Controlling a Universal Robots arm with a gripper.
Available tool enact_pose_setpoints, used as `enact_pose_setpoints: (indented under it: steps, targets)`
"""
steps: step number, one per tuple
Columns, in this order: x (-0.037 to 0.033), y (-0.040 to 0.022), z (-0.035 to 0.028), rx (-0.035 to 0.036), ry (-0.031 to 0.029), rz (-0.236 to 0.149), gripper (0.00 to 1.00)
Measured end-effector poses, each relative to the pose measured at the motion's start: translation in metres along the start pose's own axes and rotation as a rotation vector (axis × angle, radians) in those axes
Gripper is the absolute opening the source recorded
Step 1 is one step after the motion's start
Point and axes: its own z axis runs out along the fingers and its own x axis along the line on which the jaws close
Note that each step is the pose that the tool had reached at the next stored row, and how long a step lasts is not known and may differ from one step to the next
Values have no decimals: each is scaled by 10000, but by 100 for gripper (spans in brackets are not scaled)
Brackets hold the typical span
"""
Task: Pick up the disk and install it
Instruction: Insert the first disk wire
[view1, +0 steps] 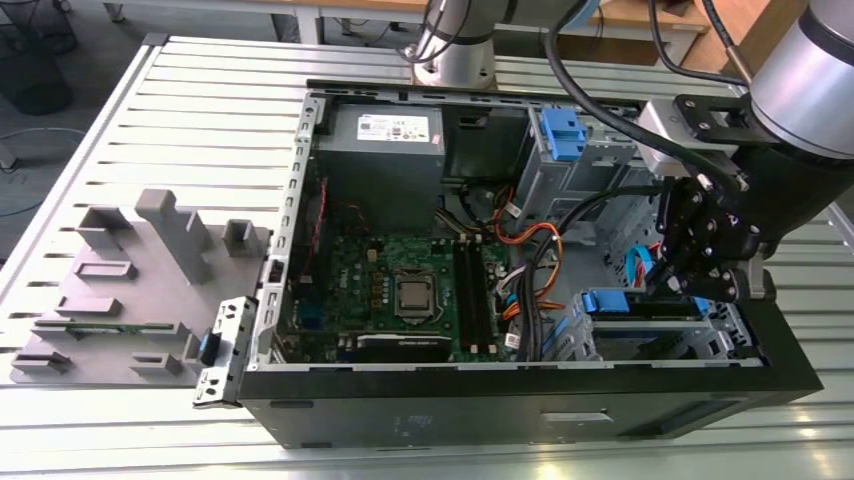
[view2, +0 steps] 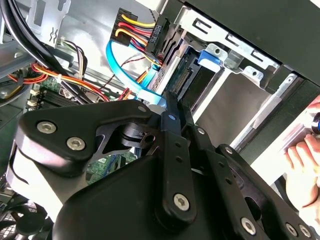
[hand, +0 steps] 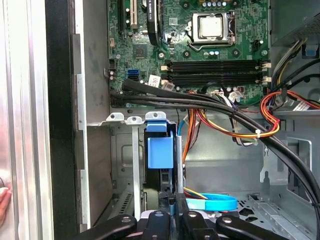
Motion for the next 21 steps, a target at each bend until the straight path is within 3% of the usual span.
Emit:
enact_pose_setpoints:
  steps: [21]
  targets:
    - [5, -10, 12, 0, -4, 0, 16]
